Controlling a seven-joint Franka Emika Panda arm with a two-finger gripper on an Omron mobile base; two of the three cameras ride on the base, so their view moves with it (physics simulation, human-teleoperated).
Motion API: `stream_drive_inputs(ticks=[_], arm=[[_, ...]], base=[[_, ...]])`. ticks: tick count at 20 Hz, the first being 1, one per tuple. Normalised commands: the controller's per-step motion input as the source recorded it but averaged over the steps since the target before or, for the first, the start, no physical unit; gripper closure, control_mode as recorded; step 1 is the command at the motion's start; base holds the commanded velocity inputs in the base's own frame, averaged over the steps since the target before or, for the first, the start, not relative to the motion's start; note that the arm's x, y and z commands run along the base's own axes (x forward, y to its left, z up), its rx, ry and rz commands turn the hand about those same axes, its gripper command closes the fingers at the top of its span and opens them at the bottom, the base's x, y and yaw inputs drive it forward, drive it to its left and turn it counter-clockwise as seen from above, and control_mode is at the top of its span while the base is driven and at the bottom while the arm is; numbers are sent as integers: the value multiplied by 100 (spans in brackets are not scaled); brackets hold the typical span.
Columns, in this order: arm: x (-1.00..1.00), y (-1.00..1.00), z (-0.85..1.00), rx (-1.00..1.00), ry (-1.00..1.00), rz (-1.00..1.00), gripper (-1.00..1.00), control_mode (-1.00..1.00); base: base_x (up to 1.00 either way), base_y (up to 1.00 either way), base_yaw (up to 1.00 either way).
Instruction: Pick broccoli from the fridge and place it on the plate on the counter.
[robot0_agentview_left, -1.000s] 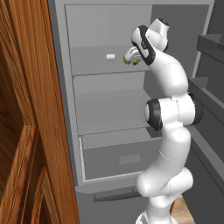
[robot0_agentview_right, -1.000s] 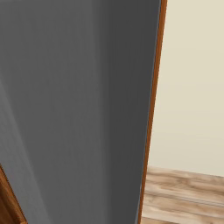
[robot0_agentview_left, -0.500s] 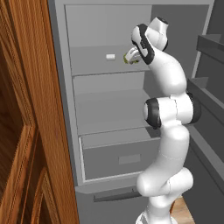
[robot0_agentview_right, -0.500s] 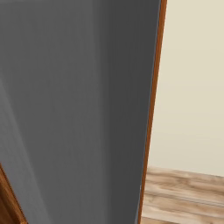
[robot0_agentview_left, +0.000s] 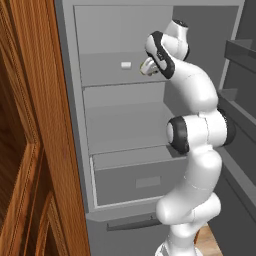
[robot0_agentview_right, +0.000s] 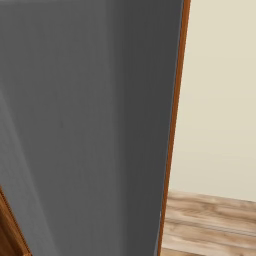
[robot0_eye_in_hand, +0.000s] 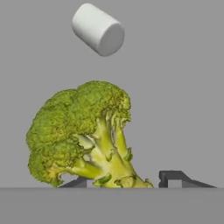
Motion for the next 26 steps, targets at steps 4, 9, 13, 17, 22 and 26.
stream_drive_inputs(ticks=[4,9,13,17,22,26], arm=[[-60,0,0,7,-4,0,100,-100],[-77,0,7,13,-9,0,100,-100],[-71,0,18,12,-4,-9,100,-100],[-63,0,24,9,0,-26,100,-100],[-59,4,35,0,4,-34,100,-100],[-47,12,29,-1,7,-37,100,-100]], base=[[0,0,0],[0,0,0],[0,0,0],[0,0,0],[0,0,0],[0,0,0]])
